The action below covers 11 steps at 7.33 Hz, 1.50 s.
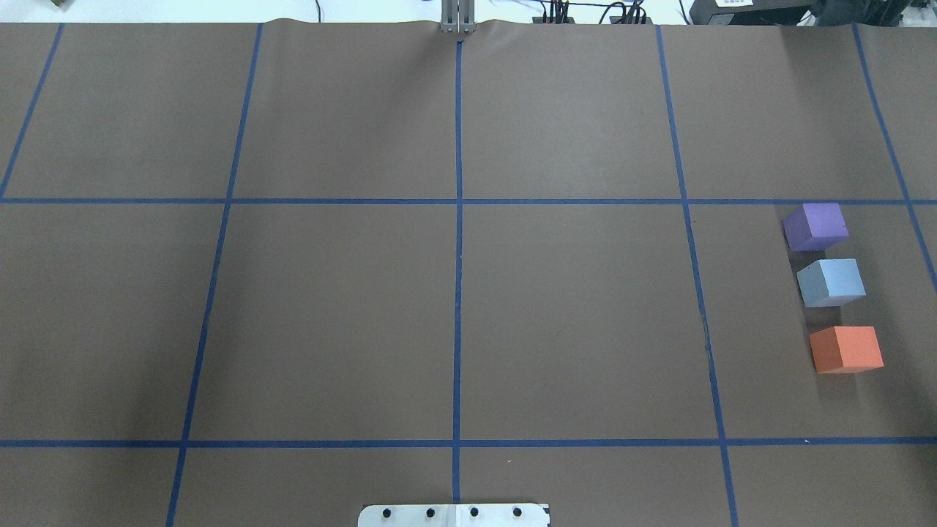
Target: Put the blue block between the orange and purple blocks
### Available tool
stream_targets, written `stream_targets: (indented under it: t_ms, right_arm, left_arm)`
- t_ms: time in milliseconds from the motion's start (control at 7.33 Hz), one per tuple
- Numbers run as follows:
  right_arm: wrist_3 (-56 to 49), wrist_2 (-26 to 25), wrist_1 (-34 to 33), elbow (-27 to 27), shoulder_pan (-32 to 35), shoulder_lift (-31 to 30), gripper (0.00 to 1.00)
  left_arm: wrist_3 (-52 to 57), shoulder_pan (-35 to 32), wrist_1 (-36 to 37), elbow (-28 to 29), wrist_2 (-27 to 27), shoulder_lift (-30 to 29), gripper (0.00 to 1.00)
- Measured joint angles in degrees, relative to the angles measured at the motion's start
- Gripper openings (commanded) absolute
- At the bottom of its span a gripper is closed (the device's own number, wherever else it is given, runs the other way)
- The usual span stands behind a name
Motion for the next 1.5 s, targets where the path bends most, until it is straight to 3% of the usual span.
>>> stream_targets:
  t_ms: [1500]
  right_arm:
    - [0.24,0.16,0.0,-0.09,0.0,0.05,1.0]
  left_arm:
    - [-0.15,0.05,-0.03,0.25,0.15,1.18,1.0]
